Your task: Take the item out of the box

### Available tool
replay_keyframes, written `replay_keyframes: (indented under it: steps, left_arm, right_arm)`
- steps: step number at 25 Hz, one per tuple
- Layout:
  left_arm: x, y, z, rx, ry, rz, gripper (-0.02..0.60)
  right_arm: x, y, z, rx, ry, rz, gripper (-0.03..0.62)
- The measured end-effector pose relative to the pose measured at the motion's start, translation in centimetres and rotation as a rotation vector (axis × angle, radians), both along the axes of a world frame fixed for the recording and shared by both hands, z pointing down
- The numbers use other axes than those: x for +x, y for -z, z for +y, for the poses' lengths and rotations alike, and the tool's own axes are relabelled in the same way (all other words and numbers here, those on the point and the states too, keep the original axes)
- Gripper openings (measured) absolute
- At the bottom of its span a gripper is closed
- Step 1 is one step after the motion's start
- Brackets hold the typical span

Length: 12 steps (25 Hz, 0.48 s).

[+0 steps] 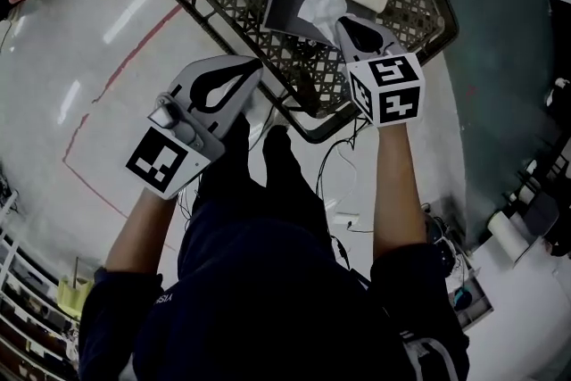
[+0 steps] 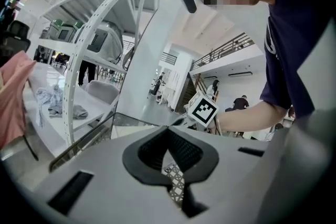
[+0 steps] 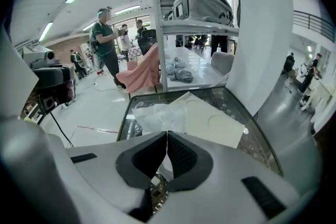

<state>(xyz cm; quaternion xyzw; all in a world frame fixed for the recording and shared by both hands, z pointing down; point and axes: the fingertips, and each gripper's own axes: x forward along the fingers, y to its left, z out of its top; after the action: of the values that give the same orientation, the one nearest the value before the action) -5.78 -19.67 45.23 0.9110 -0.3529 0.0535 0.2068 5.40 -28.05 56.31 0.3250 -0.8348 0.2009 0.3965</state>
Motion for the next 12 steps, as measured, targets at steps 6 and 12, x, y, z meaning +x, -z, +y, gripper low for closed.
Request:
replay_keyframes:
  steps: [6,12]
  left_arm:
    - [0.8,5.5,0.9,0.081,-0.009,-0.019,0.006]
    - [1.8,10.5,2.1,0.174,-0.023,-0.040,0.006]
  right_arm:
    - [0.0,7.3,0.8,0.106,-0.011,-0.070,0.026]
    - [0.0,13.8,2.9,0.216,-0.010,-0.133,0.026]
